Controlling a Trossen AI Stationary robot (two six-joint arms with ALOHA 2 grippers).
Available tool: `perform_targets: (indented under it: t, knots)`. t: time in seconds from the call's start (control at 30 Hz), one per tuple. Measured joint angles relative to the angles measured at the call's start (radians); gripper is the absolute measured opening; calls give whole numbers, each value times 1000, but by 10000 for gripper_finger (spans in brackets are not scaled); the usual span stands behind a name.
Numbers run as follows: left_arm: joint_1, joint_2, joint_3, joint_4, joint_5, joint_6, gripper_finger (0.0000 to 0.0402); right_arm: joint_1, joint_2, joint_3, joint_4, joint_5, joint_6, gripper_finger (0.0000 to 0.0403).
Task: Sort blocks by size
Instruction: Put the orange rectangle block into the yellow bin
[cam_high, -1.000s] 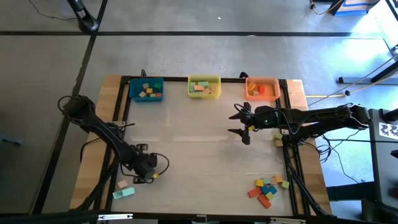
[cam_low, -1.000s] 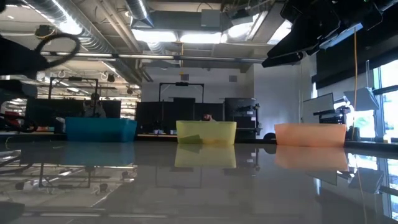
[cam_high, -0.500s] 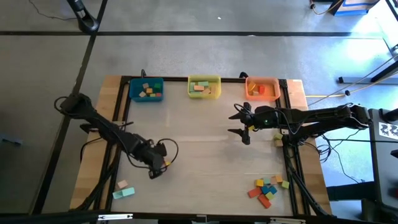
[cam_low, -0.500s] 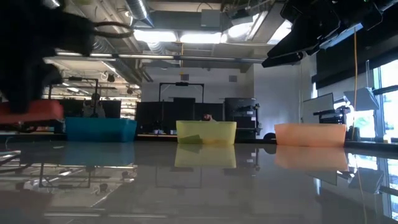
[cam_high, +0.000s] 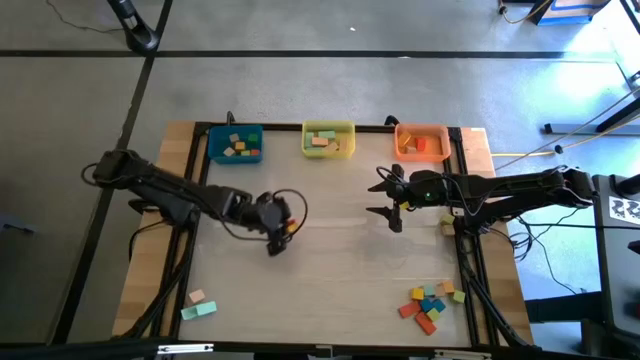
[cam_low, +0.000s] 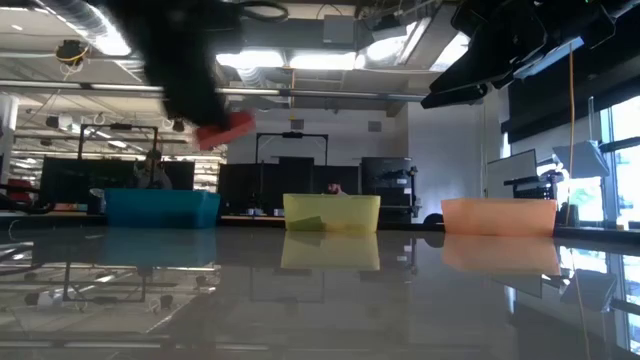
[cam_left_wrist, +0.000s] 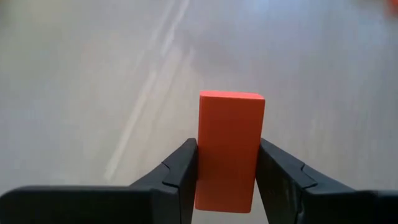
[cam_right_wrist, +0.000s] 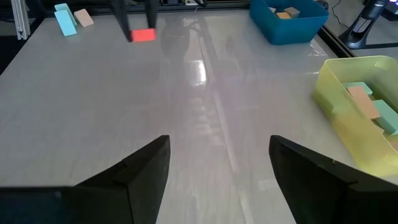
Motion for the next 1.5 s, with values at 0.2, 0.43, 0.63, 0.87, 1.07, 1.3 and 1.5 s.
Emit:
perform_targets:
  t: [0.2, 0.43, 0.63, 0.87, 1.07, 1.3, 1.5]
  knots:
    - [127, 0, 0, 183, -1, 174, 120, 0, 0, 0, 0, 14, 9, 273]
    - [257, 1, 0, 340, -7, 258, 122, 0, 0, 0, 0, 29, 9, 273]
    - [342, 13, 0, 424, -13, 318, 119, 0, 0, 0, 1, 29, 9, 273]
    - [446, 23, 2, 530, -14, 386, 119, 0, 28, 0, 9, 36, 9, 273]
    - [514, 30, 2, 596, -14, 437, 118, 0, 82, -1, 27, 74, 8, 273]
    - [566, 107, 2, 678, -13, 493, 118, 0, 115, -1, 58, 74, -6, 273]
    - [611, 198, 2, 811, -13, 528, 118, 0, 116, -1, 62, 74, -8, 273]
